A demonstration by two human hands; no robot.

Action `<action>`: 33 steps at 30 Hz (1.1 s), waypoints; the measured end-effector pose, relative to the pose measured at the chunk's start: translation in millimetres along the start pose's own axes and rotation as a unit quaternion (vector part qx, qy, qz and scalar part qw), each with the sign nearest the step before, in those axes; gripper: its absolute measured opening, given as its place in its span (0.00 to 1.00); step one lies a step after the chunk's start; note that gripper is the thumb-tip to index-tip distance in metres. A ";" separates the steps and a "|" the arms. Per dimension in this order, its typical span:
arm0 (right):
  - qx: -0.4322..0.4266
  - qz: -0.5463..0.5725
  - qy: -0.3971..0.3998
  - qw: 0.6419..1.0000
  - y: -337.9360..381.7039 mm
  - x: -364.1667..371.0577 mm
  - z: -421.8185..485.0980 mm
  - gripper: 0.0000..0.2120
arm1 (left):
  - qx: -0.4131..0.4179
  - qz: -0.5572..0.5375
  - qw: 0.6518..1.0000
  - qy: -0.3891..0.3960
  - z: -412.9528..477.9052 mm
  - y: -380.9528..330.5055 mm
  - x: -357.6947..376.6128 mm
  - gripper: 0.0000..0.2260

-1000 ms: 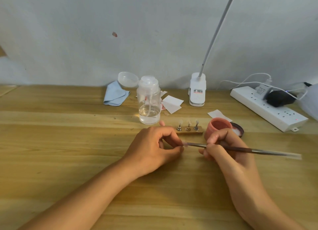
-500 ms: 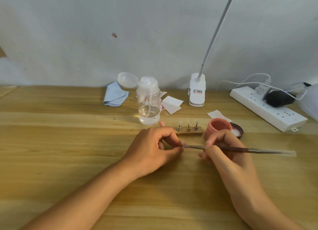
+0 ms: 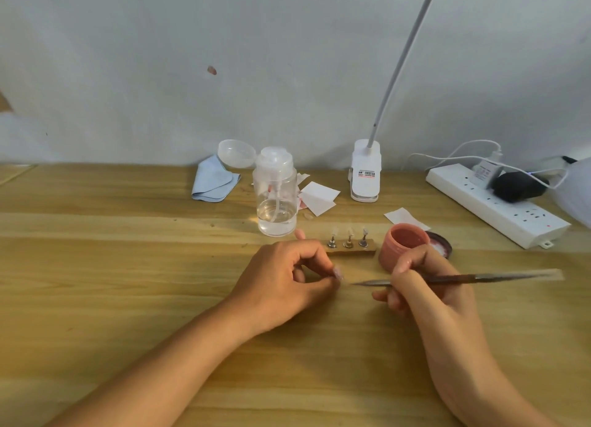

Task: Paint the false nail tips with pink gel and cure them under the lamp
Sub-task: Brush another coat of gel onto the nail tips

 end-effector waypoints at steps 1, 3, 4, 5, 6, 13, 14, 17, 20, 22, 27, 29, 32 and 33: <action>-0.011 0.016 -0.017 1.000 2.5 -2.5 -0.3 0.10 | 0.000 -0.002 1.000 0.002 -0.1 -0.1 -0.1 0.04; -0.049 0.055 -0.047 0.996 12.0 -6.7 -1.2 0.07 | 0.002 -0.004 1.000 0.008 0.4 -1.2 0.4 0.03; -0.073 0.065 -0.057 0.994 18.5 -8.3 -1.4 0.06 | 0.003 -0.005 1.000 0.009 0.4 -1.6 0.5 0.03; -0.092 0.071 -0.064 0.991 24.5 -10.5 -0.5 0.06 | 0.004 -0.005 1.000 0.010 0.6 -2.2 0.6 0.03; -0.104 0.071 -0.072 0.989 28.4 -14.1 1.4 0.07 | 0.005 -0.005 1.000 0.009 0.5 -2.5 0.4 0.03; -0.076 -0.105 -0.098 0.987 26.3 -43.4 26.9 0.08 | 0.000 -0.025 1.000 0.010 1.1 -0.9 1.2 0.04; -0.078 -0.147 -0.094 0.982 25.8 -44.0 28.4 0.05 | -0.002 -0.028 1.000 0.012 1.0 -0.3 1.2 0.04; -0.078 -0.249 -0.084 0.962 20.9 -45.2 31.1 0.07 | -0.004 -0.031 0.999 0.021 1.7 0.3 1.7 0.07; -0.084 -0.287 -0.078 0.951 19.9 -42.6 32.4 0.06 | -0.001 -0.036 0.999 0.028 1.8 -0.9 2.2 0.08; -0.080 -0.303 -0.071 0.947 18.5 -40.0 33.5 0.04 | -0.001 -0.036 0.999 0.030 1.4 -1.1 2.2 0.08; -0.086 -0.282 -0.075 0.953 17.5 -40.7 34.4 0.05 | -0.001 -0.034 0.999 0.029 1.8 -1.2 2.3 0.09; -0.098 -0.227 -0.087 0.965 21.7 -42.0 31.2 0.08 | -0.001 -0.034 0.999 0.024 2.0 -2.0 2.0 0.09; -0.102 -0.088 -0.082 0.988 28.2 -35.7 19.9 0.10 | -0.001 -0.031 0.999 0.020 2.0 -2.7 1.6 0.09; -0.093 -0.049 -0.066 0.992 27.8 -29.8 16.0 0.10 | -0.002 -0.030 0.999 0.021 2.0 -2.6 1.6 0.09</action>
Point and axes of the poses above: each hand's wrist, its own z-axis towards the middle knuckle, its own x-axis out of the palm, y = z × x, the point moved 7 cm from there along z, towards the middle knuckle, and after that the axes turned 2 degrees about x, right-handed, at the moved point
